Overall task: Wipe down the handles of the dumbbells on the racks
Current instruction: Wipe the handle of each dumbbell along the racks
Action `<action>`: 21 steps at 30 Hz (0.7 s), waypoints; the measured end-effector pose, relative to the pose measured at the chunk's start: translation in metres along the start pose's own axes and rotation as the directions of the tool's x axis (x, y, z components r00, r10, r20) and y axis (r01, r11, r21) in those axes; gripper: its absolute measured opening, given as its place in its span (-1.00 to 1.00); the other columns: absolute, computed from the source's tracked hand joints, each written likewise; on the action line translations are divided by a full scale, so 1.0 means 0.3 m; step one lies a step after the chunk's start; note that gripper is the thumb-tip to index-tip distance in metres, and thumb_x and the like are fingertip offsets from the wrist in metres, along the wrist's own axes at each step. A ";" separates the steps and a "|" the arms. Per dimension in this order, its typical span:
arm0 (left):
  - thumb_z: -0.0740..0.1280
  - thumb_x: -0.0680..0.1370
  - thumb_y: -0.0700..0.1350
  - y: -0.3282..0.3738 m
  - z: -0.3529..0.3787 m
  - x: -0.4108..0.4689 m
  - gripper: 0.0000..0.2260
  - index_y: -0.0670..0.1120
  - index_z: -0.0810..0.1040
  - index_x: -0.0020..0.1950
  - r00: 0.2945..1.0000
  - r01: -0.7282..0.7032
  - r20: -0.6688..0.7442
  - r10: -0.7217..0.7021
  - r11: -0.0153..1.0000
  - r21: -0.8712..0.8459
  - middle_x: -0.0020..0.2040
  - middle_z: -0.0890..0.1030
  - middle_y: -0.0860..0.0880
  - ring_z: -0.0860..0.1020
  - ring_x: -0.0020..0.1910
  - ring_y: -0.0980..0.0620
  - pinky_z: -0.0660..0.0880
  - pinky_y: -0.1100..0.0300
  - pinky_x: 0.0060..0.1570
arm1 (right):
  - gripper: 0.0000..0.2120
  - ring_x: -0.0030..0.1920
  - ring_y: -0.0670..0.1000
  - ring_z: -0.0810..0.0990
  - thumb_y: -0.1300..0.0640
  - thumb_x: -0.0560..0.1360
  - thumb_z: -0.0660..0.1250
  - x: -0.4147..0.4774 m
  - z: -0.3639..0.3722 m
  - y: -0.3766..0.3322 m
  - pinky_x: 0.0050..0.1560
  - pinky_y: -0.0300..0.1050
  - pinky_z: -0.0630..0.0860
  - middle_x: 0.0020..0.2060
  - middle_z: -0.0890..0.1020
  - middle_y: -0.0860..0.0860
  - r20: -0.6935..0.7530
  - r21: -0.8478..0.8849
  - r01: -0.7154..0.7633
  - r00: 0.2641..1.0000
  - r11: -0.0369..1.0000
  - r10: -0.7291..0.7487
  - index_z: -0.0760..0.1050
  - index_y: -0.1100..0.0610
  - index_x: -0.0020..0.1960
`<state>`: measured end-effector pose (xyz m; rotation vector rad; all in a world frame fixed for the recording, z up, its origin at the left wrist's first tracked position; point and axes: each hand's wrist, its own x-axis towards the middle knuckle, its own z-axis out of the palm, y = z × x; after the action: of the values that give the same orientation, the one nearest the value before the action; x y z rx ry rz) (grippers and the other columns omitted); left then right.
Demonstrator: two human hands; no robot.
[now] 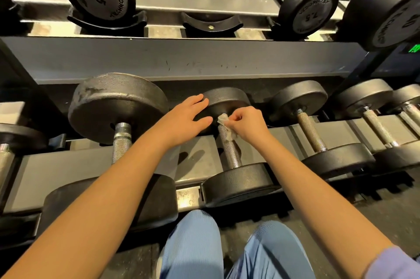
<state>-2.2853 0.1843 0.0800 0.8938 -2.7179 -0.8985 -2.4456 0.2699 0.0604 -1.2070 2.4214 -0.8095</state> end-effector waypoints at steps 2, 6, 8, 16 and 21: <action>0.15 0.63 0.09 0.000 -0.001 0.000 -0.49 0.08 0.08 0.55 1.000 0.000 -0.001 0.000 1.000 0.001 0.56 0.01 0.14 0.08 0.52 0.08 0.11 0.08 0.45 | -0.83 -0.22 -0.03 0.54 0.11 0.51 0.37 -0.019 -0.004 0.004 -0.19 -0.20 0.47 -0.28 0.59 0.06 0.014 -0.023 -0.005 1.000 1.000 0.006 0.59 0.18 -0.21; 0.15 0.63 0.09 0.001 -0.001 0.001 -0.49 0.08 0.08 0.55 1.000 -0.002 -0.002 0.002 1.000 -0.007 0.56 0.02 0.15 0.08 0.52 0.09 0.10 0.10 0.44 | -0.79 -0.20 0.01 0.59 0.17 0.44 0.44 -0.094 -0.041 0.034 -0.06 -0.11 0.55 -0.28 0.63 0.11 0.213 -0.173 0.007 0.976 0.985 0.030 0.53 0.12 -0.35; 0.15 0.63 0.09 0.001 -0.002 0.002 -0.49 0.08 0.08 0.55 1.000 -0.003 -0.001 0.003 1.000 -0.003 0.56 0.02 0.14 0.08 0.52 0.09 0.10 0.10 0.44 | -0.74 -0.21 0.02 0.59 0.16 0.42 0.46 -0.110 -0.045 0.039 -0.08 -0.14 0.53 -0.30 0.63 0.11 0.244 -0.225 0.021 0.969 0.974 0.035 0.50 0.09 -0.40; 0.14 0.63 0.09 0.000 -0.003 0.003 -0.49 0.09 0.08 0.55 1.000 -0.001 0.008 0.001 1.000 -0.005 0.57 0.01 0.15 0.07 0.52 0.08 0.11 0.09 0.44 | -0.87 -0.16 -0.01 0.59 0.09 0.47 0.42 -0.059 -0.009 -0.009 -0.07 -0.13 0.54 -0.26 0.62 0.02 0.035 -0.039 0.019 0.999 0.999 -0.018 0.59 0.12 -0.22; 0.14 0.63 0.08 0.001 -0.003 -0.001 -0.49 0.07 0.08 0.55 1.000 -0.007 0.008 0.008 1.000 -0.017 0.57 0.01 0.14 0.07 0.52 0.08 0.09 0.09 0.45 | -0.84 -0.12 0.05 0.61 0.12 0.41 0.47 -0.123 -0.048 0.036 -0.06 -0.11 0.54 -0.21 0.66 0.12 0.221 -0.167 0.000 0.975 0.986 0.037 0.60 0.21 -0.24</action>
<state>-2.2849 0.1841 0.0808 0.8781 -2.7140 -0.9245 -2.4378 0.3098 0.0662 -1.2590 2.3461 -0.4452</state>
